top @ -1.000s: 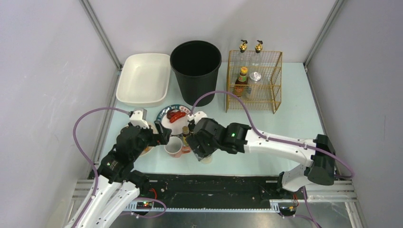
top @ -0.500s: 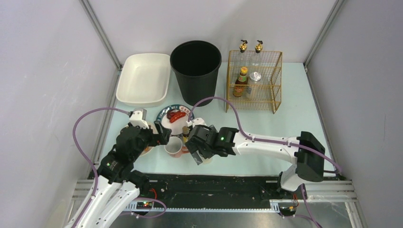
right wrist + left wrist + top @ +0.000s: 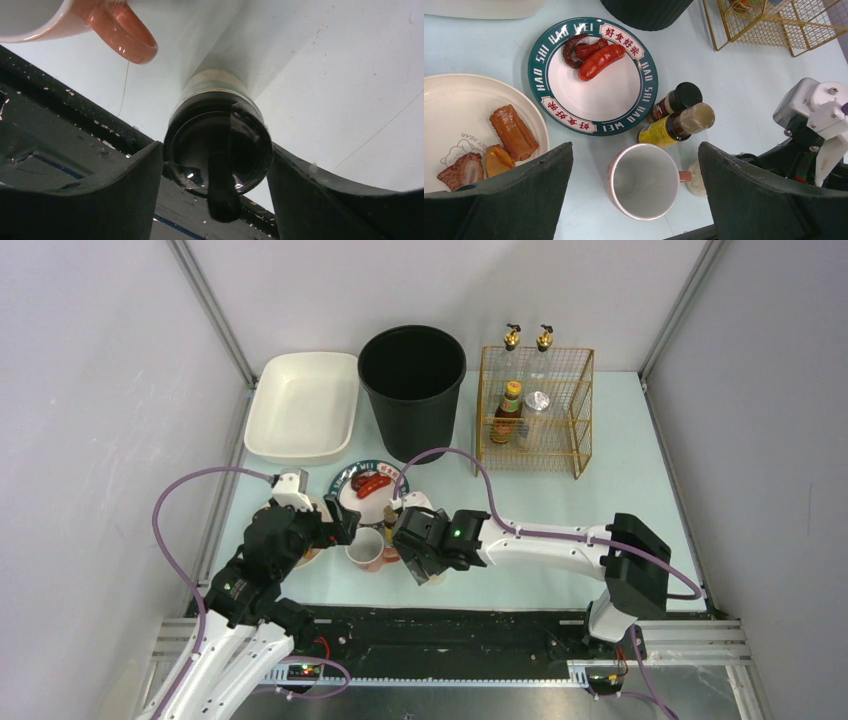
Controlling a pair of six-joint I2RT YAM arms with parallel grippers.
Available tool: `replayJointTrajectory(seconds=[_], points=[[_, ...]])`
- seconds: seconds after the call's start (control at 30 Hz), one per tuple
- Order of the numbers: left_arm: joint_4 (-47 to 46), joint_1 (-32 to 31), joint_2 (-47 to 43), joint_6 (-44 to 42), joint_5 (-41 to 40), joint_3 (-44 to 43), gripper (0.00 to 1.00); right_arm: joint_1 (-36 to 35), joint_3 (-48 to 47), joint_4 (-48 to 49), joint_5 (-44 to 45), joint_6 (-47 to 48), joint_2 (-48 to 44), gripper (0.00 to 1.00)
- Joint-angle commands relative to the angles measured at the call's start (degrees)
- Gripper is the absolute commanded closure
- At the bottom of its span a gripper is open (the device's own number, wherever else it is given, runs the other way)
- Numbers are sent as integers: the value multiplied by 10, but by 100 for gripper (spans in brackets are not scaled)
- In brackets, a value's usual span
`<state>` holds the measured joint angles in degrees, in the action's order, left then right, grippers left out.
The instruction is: Clear the kitchen counter
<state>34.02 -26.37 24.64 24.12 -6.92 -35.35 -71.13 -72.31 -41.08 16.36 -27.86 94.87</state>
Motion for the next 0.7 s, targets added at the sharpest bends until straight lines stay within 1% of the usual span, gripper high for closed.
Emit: replayJointTrajectory(seconds=[0.0,0.03,0.07,0.1,0.13,0.17,0.23,0.3,0.37,0.43,0.67], points=[[-7,-4,1,7,-1,-15,2,6,-2,24,10,-9,5,30],[-7,-4,2,8,-1,-16,2,7,-2,26,9,-8,5,34],[-7,-4,2,8,-1,-15,2,8,-2,28,5,-7,4,41],[-7,-4,2,7,-1,-15,2,10,-2,29,4,-6,4,45],[-7,-4,4,7,0,-16,2,11,-2,30,4,-5,2,52],[-6,-4,5,7,0,-16,2,11,-2,30,4,-3,0,56],[-6,-5,8,7,0,-15,2,15,-3,28,6,0,-8,69],[-7,-4,10,8,1,-16,2,19,-2,26,9,2,-24,76],[-7,-4,13,7,1,-16,2,25,-3,25,11,7,-53,81],[-6,-5,17,7,2,-16,2,32,-3,27,11,14,-77,83],[-6,-5,22,6,2,-16,2,79,-8,6,24,40,-146,85]])
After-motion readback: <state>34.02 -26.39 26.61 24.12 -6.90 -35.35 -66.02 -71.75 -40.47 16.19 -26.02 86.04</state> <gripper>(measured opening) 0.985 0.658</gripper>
